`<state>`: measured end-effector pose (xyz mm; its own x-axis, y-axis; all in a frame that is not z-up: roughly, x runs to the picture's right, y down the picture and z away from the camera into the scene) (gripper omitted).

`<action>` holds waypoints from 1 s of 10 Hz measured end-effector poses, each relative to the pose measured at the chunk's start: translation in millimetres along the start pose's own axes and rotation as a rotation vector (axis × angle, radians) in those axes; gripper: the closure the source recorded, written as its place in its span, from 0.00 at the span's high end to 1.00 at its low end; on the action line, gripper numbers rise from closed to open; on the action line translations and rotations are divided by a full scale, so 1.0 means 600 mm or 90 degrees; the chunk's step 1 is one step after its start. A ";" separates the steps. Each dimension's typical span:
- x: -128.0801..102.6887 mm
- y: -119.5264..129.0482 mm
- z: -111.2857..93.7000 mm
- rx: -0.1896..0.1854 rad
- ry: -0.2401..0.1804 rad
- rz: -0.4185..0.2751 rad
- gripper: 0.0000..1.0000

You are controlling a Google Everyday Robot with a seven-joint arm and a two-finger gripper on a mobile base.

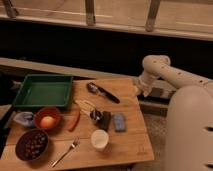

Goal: Place sponge in metal cup

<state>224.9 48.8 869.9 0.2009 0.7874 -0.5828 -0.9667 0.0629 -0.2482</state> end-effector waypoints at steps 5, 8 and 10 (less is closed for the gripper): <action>0.096 0.075 0.022 -0.032 0.033 -0.042 0.60; 0.108 0.090 0.025 -0.033 0.037 -0.052 0.60; 0.105 0.090 0.024 -0.034 0.036 -0.051 0.60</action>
<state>182.7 110.6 830.9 0.2878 0.7453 -0.6014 -0.9373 0.0903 -0.3366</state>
